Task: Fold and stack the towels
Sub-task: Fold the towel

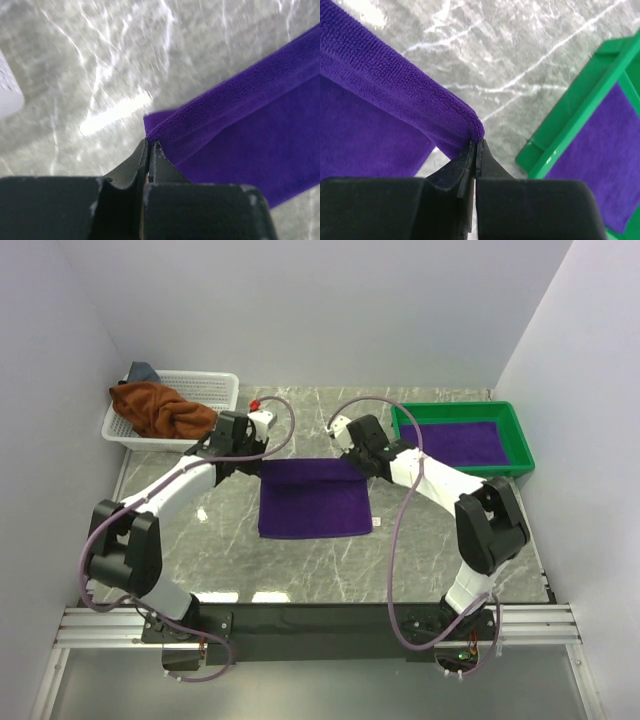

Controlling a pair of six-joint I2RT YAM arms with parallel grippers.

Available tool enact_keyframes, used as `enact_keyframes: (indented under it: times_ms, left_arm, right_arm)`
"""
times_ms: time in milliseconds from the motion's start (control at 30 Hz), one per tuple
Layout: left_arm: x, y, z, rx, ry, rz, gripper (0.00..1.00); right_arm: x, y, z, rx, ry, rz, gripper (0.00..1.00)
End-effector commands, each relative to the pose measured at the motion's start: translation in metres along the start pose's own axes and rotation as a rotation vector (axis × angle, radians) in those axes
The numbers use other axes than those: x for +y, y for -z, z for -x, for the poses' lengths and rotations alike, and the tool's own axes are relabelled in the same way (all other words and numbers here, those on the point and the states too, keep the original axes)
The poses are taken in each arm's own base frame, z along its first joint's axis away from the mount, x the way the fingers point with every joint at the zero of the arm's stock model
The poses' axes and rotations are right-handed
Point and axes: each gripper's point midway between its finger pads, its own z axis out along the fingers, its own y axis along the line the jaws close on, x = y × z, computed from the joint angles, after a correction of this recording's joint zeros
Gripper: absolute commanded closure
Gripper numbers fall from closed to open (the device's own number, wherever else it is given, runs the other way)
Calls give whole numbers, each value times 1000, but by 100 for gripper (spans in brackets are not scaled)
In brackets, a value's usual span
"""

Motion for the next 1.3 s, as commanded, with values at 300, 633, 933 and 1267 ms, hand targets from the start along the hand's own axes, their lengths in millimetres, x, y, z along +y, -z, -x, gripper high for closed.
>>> enact_keyframes:
  times_ms: [300,633,933,1267]
  left_arm:
    - [-3,32,-6,-79,141,95,99]
    - [-7,36,-23,-56,172,113,99]
    - [-16,40,-29,-68,194,72,99]
    - [-21,36,-46,-12,218,65,99]
  right_arm:
    - [-5,39,-1,-51,-28,-101,100]
    - [1,54,-11,-67,-50,-128,100]
    - [8,61,-11,-81,-70,-106,100]
    - [40,51,-44,-5,-74,-28,100]
